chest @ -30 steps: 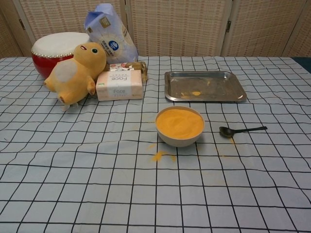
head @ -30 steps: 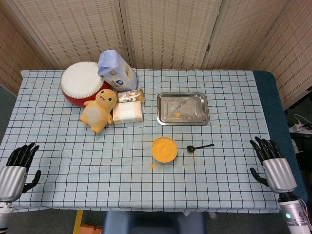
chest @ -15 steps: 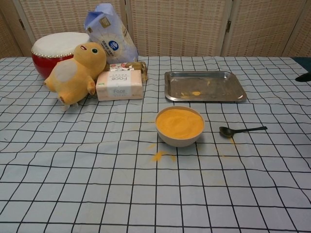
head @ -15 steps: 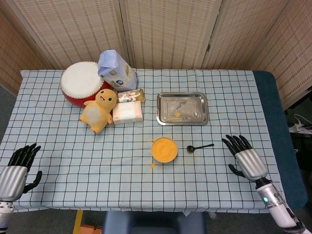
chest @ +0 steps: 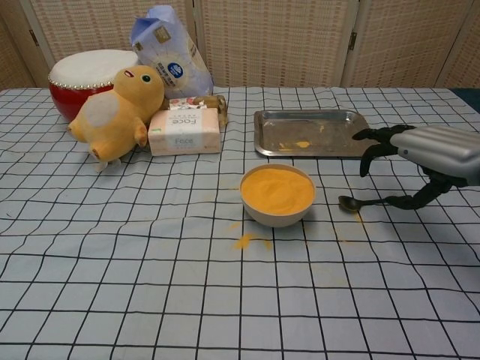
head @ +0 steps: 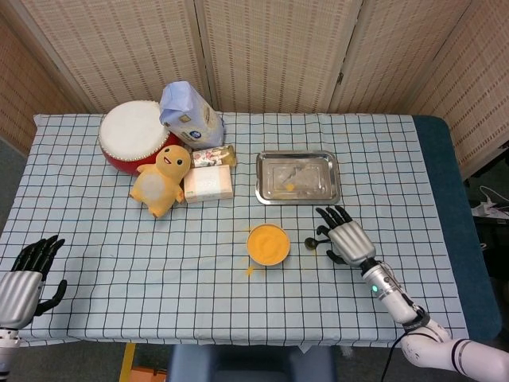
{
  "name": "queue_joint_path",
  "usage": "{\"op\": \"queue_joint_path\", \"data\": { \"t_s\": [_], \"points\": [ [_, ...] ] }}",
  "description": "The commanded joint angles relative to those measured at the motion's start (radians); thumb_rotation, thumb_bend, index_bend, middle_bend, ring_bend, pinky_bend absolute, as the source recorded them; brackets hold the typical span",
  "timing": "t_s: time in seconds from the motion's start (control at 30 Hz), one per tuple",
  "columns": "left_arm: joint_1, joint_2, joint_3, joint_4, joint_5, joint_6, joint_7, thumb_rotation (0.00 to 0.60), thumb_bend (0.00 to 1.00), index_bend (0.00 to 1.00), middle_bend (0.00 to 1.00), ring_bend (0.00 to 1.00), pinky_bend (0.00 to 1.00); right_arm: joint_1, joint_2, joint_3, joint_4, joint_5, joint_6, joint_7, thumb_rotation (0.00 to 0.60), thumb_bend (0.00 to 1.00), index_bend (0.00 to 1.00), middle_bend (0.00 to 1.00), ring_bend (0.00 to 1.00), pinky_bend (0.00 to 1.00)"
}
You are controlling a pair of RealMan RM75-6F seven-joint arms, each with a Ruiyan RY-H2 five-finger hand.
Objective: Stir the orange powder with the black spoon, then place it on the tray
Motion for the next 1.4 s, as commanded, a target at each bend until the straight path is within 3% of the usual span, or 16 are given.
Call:
{"op": "queue_joint_path", "data": {
  "t_s": [0.03, 0.53, 0.9, 1.07, 1.4],
  "points": [
    [-0.001, 0.003, 0.000, 0.001, -0.005, -0.006, -0.004, 0.600, 0.46, 0.00, 0.00, 0.00, 0.09, 0.019, -0.029, 0.003, 0.035, 0.025, -0.022, -0.010, 0.600, 0.28, 0.38, 0.00, 0.00, 0.00],
    [-0.004, 0.004, -0.003, 0.002, -0.015, -0.015, -0.010, 0.600, 0.46, 0.00, 0.00, 0.00, 0.09, 0.058, -0.125, -0.019, 0.182, 0.064, -0.048, 0.009, 0.600, 0.29, 0.45, 0.00, 0.00, 0.00],
    [-0.008, 0.005, 0.000, 0.009, -0.011, -0.020, -0.018, 0.600, 0.46, 0.00, 0.00, 0.00, 0.09, 0.065, -0.154, -0.028, 0.223, 0.075, -0.038, 0.019, 0.600, 0.29, 0.48, 0.00, 0.00, 0.00],
    [-0.008, 0.006, 0.001, 0.010, -0.010, -0.021, -0.020, 0.600, 0.46, 0.00, 0.00, 0.00, 0.09, 0.071, -0.162, -0.031, 0.231, 0.079, -0.042, 0.024, 0.600, 0.38, 0.50, 0.00, 0.00, 0.00],
    [-0.009, 0.009, 0.001, 0.011, -0.009, -0.022, -0.025, 0.600, 0.46, 0.00, 0.00, 0.00, 0.09, 0.075, -0.172, -0.037, 0.244, 0.086, -0.039, 0.022, 0.600, 0.38, 0.52, 0.00, 0.00, 0.00]
  ]
}}
